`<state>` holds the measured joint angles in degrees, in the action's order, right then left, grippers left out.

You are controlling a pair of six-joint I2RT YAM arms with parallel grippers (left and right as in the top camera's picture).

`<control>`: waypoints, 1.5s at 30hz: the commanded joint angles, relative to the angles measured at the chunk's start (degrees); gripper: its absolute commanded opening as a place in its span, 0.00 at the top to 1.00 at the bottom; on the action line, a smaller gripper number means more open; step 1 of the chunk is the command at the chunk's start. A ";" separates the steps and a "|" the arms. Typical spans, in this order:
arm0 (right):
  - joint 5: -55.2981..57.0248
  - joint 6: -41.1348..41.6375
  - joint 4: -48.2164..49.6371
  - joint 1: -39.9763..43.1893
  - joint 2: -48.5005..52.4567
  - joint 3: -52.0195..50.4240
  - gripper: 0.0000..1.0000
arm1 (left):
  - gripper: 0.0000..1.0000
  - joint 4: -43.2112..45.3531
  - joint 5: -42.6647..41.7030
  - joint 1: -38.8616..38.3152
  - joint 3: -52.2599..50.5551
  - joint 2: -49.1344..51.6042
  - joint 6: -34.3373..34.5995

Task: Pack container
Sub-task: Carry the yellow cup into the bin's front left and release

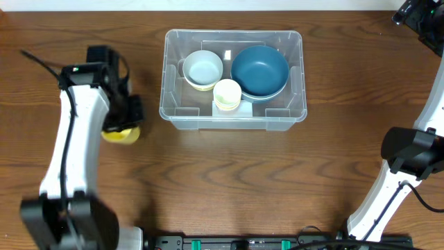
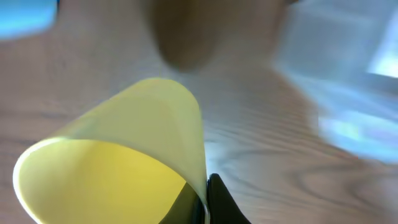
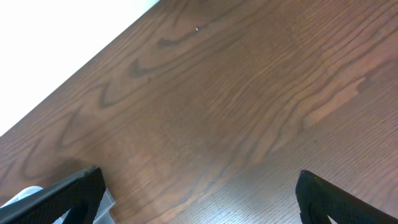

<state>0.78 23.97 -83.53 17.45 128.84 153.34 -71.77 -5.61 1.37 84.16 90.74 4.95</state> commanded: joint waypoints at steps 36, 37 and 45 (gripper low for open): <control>-0.17 0.85 -0.09 0.11 -2.03 0.13 0.01 | 0.94 7.96 5.22 -23.37 11.96 18.03 -5.33; -0.17 0.85 -0.09 0.11 -2.03 0.13 0.01 | 0.94 7.91 5.22 -23.34 11.96 18.36 -5.33; -0.17 0.85 -0.09 0.11 -2.03 0.13 0.01 | 0.94 7.61 5.22 -23.30 11.58 20.31 -5.25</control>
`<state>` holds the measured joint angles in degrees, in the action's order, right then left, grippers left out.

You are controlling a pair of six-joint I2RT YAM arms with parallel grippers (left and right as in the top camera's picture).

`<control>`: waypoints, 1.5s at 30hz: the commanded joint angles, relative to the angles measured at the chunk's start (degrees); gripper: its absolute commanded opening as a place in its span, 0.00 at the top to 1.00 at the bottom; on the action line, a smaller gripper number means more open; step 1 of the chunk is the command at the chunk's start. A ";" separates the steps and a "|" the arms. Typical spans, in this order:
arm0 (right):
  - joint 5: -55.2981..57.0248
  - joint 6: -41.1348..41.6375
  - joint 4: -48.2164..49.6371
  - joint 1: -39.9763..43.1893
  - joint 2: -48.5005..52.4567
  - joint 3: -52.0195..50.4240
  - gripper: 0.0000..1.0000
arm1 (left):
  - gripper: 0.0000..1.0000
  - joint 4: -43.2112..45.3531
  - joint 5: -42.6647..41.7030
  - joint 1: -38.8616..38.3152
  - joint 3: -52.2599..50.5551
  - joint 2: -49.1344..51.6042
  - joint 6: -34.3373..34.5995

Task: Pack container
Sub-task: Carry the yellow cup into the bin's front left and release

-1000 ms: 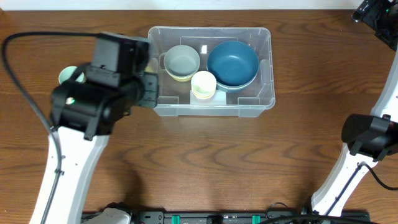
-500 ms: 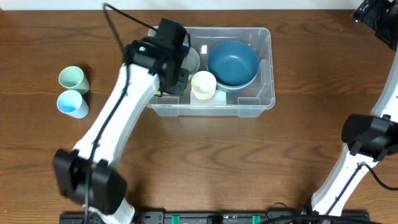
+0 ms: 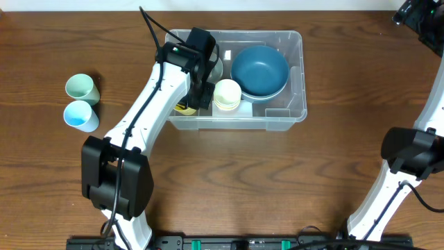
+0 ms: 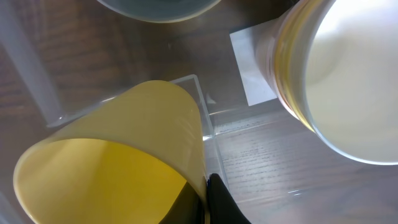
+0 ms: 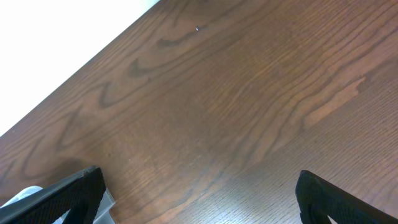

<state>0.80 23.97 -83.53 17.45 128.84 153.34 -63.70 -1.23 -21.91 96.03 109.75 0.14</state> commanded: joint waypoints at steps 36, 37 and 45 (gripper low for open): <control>-0.20 0.85 -0.09 0.11 -2.03 0.13 0.01 | 0.83 0.44 0.85 -0.02 -4.07 1.81 0.76; -0.20 0.85 -0.09 0.11 -2.03 0.13 0.01 | 0.75 0.55 0.85 -0.02 -4.07 1.81 0.76; -0.20 0.85 -0.09 0.11 -2.03 0.13 0.01 | 0.71 1.68 1.09 0.04 -4.02 1.81 0.74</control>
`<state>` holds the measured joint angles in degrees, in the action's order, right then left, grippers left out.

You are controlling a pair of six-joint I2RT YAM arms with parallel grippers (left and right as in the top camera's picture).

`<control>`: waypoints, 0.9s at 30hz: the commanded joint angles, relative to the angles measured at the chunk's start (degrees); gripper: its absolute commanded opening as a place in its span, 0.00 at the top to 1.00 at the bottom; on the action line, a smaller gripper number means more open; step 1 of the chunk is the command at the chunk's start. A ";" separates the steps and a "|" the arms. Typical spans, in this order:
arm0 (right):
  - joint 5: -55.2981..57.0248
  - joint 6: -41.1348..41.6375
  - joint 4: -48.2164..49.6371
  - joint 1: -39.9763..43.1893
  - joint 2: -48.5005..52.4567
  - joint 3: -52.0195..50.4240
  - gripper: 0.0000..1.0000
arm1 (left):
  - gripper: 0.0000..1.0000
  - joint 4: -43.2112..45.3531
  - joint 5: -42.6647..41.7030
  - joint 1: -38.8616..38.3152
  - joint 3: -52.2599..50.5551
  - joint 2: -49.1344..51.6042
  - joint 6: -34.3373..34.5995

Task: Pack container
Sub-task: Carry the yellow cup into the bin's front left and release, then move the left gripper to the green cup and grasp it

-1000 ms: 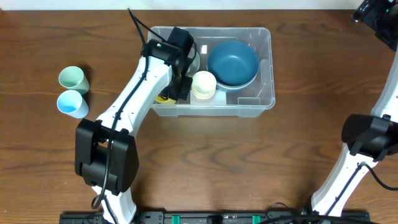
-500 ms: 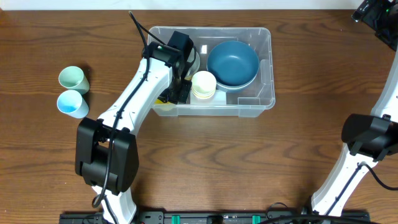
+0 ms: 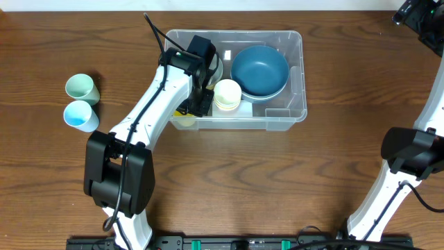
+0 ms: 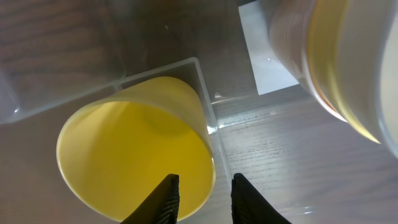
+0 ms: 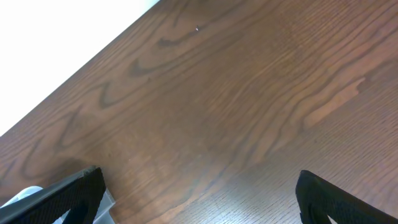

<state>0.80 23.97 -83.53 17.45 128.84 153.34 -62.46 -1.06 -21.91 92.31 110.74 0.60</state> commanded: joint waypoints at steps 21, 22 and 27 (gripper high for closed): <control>-0.20 0.85 -0.09 0.11 -2.03 0.13 0.01 | 0.43 -12.20 12.04 16.20 28.63 -6.03 0.87; -0.20 0.85 -0.09 0.11 -2.03 0.13 0.01 | 0.43 -11.54 12.04 18.18 28.61 -5.68 0.96; -0.20 0.85 -0.09 0.11 -2.03 0.13 0.01 | 0.43 -6.49 7.50 29.14 28.57 -1.33 1.16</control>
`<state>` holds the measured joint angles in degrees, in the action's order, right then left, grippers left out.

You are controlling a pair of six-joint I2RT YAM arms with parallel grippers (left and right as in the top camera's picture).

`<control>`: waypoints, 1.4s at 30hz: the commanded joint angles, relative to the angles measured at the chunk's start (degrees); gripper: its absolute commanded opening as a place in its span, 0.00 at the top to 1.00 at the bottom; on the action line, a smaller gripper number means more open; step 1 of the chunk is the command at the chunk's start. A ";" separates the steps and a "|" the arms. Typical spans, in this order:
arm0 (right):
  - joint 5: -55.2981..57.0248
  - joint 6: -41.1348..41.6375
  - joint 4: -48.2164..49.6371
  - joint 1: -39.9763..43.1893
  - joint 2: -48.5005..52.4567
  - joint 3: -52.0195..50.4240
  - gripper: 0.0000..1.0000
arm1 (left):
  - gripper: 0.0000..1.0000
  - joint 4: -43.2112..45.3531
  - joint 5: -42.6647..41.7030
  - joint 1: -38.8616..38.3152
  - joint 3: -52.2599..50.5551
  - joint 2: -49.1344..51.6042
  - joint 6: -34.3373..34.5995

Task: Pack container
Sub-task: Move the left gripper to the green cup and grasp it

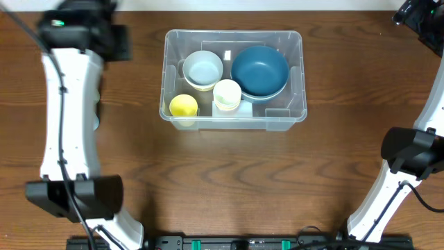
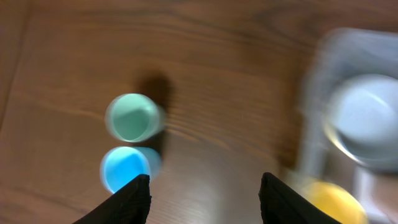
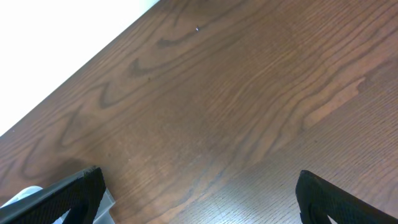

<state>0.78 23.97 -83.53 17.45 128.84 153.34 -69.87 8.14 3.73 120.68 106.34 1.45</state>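
The clear plastic container sits at the back middle of the table. It holds a pale bowl, a dark blue bowl, a cream cup and a yellow cup, upright in the front left corner. My left gripper hangs open and empty, high above the table left of the container. Below it stand a green cup and a blue cup; my left arm hides both in the overhead view. My right gripper is open over bare wood at the far right back corner.
The left wrist view is blurred; the container's edge and the yellow cup show at its right. The right arm's base stands at the right edge. The left arm runs along the left side.
My left gripper was open inside the container over the yellow cup. Now it is out and high over the left of the table, above the green and blue cups. The yellow cup stays in the container.
My left gripper was shut on the yellow cup just left of the container. Then it held the cup inside the container's front left corner. Then it was open with the cup standing there. Now it is away at the left. The right arm has not moved.
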 commanded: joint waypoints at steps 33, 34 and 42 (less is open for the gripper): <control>-0.17 0.85 -0.09 0.11 -2.03 0.11 0.01 | 0.81 9.64 -2.82 12.63 -0.52 31.82 0.13; -0.17 0.85 -0.09 0.11 -2.03 0.13 0.01 | 0.89 9.38 -2.82 12.63 -0.52 31.91 0.15; -0.17 0.85 -0.09 0.11 -2.03 0.13 0.01 | 0.94 7.19 -3.26 11.04 -0.31 27.69 1.88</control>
<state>0.80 23.97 -83.53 17.45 128.84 153.34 -62.00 5.28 15.90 120.44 137.80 2.11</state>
